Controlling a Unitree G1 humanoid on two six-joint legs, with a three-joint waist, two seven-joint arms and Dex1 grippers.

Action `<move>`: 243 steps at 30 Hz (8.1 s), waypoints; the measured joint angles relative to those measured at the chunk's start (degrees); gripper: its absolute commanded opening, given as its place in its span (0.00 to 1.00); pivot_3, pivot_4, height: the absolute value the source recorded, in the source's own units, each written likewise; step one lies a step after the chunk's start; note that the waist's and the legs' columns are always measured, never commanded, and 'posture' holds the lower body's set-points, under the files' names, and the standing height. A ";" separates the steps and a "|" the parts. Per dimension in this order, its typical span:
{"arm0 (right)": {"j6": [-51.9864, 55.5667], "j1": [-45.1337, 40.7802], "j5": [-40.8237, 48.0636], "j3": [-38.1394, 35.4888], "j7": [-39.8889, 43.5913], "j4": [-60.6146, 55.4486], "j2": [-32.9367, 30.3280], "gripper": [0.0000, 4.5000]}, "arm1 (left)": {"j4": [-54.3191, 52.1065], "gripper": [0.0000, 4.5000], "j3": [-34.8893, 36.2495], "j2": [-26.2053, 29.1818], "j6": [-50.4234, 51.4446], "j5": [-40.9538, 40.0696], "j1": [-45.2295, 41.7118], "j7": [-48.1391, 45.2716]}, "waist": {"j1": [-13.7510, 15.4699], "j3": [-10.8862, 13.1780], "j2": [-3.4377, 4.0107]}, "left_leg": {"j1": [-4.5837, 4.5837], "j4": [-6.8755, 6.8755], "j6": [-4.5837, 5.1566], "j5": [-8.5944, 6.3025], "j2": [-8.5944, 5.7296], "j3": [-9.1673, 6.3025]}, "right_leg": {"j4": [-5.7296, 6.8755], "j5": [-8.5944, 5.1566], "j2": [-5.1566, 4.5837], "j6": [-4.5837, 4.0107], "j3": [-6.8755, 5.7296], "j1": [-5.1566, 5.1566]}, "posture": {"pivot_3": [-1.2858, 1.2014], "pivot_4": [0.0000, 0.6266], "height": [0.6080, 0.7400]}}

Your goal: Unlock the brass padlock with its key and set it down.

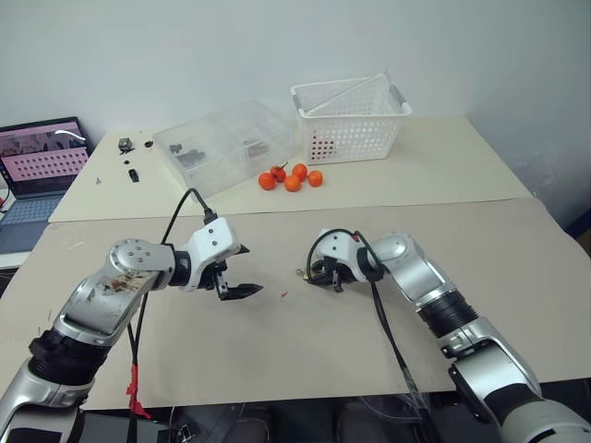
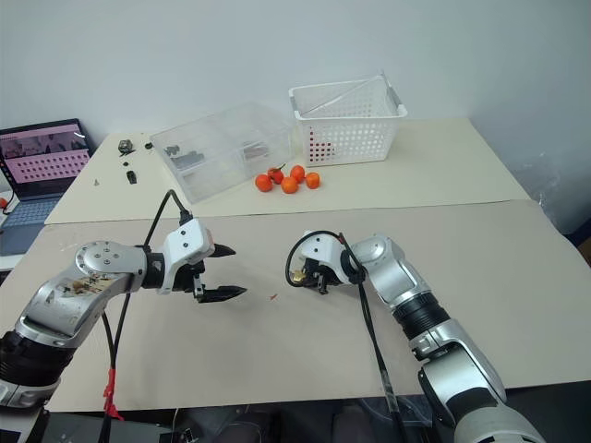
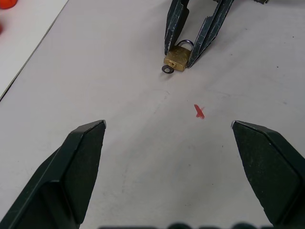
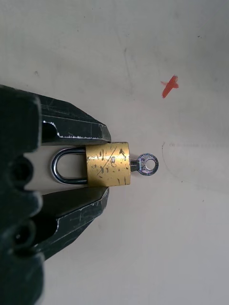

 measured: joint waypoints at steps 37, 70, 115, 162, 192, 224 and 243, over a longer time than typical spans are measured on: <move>-18.96 3.54 1.31 -4.93 -1.18 -22.29 -12.84 0.20 | 19.15 0.48 20.26 -24.01 38.88 -26.31 -11.56 17.33 | 0.23 0.02 -0.42 | -0.15 0.10 -0.05 0.01 -0.07 0.23 | -0.03 0.06 -0.07 -0.05 0.36 -0.15 | 0.52 0.24 1.00; -18.75 1.70 0.31 -4.72 -2.69 -19.81 -10.07 0.20 | 16.30 0.48 24.21 -29.19 45.44 -32.98 -13.74 25.93 | 0.49 0.03 -0.46 | -0.10 0.11 -0.10 0.00 -0.08 0.48 | -0.08 0.15 -0.07 -0.20 0.60 -0.14 | 0.52 0.24 1.00; -16.13 2.47 0.30 -4.66 -3.08 -22.26 -10.68 0.20 | 19.38 0.39 19.78 -26.21 41.08 -31.57 -15.96 23.11 | 0.49 0.05 -0.50 | -0.09 0.09 -0.11 -0.01 -0.07 0.52 | -0.10 0.15 -0.06 -0.20 0.63 -0.15 | 0.52 0.24 1.00; -14.80 2.03 -0.61 -4.83 -4.11 -22.42 -10.58 0.20 | 23.04 0.02 11.03 -23.78 32.46 -26.76 -17.70 13.57 | 0.60 0.06 -0.52 | -0.09 0.07 -0.10 -0.02 -0.07 0.54 | -0.13 0.16 -0.06 -0.21 0.64 -0.15 | 0.52 0.24 1.00; -14.43 2.02 -0.76 -4.91 -4.80 -22.88 -10.62 0.20 | 24.70 0.02 12.75 -24.59 33.71 -27.17 -19.02 13.72 | 0.21 -0.33 0.04 | 0.06 -0.10 -0.06 -0.04 0.90 0.66 | -0.72 0.61 0.99 -0.63 0.68 -0.06 | 0.52 0.24 1.00; -13.78 2.86 -0.73 -6.27 -4.01 -25.82 -10.51 0.20 | 16.47 0.02 5.68 -20.38 14.42 -17.35 -14.26 2.92 | 0.51 -0.33 0.05 | 0.01 -0.11 -0.01 -0.09 0.96 1.20 | -0.79 0.66 0.99 -0.73 0.79 -0.11 | 0.52 0.24 1.00; -12.72 3.74 -0.58 -4.77 -2.49 -27.08 -10.04 0.20 | 14.50 0.02 -0.25 -15.61 -1.21 -7.88 -11.74 -5.11 | 0.52 -0.34 0.06 | 0.03 -0.08 0.18 -0.20 1.01 1.37 | -0.80 0.66 1.07 -0.73 0.80 -0.11 | 0.52 0.24 1.00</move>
